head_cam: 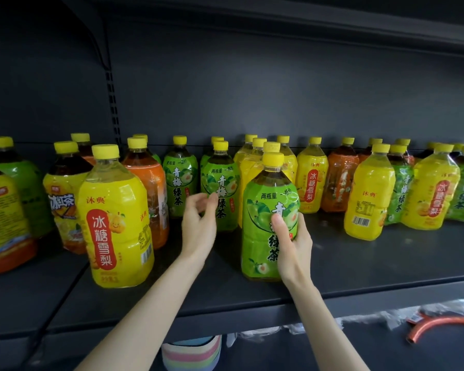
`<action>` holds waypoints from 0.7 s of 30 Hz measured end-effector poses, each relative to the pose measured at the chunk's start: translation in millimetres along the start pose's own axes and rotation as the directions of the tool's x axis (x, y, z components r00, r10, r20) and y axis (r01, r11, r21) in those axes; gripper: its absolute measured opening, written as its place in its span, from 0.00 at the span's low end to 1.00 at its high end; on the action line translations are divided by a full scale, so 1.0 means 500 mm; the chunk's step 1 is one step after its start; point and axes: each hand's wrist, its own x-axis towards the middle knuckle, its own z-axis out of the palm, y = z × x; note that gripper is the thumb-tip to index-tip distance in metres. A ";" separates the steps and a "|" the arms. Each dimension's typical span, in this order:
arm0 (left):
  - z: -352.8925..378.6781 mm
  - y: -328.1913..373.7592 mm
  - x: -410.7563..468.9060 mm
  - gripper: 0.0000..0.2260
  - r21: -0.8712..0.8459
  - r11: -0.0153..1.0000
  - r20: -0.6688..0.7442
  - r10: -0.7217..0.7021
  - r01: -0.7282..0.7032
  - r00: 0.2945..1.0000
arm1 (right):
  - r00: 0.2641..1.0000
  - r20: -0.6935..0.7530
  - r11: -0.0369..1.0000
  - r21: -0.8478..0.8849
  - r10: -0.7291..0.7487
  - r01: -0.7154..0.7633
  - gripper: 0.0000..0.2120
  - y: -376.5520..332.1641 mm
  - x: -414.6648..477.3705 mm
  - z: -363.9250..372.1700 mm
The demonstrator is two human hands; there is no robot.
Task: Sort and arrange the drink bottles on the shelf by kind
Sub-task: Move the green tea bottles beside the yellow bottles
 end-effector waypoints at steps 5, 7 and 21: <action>0.024 0.030 -0.083 0.07 -0.107 0.992 0.153 0.080 -0.064 0.985 | 0.997 0.070 1.000 0.019 0.015 -0.017 0.18 0.001 -0.007 0.013; 0.033 0.033 -0.096 0.08 -0.128 0.990 0.180 0.087 -0.065 0.980 | 0.992 0.122 0.999 0.020 0.042 -0.045 0.24 0.002 -0.012 0.026; 0.010 0.000 -0.041 0.33 -0.106 0.990 0.058 0.105 -0.098 0.993 | 0.997 -0.025 0.951 -0.305 -0.067 0.057 0.45 0.004 0.046 0.018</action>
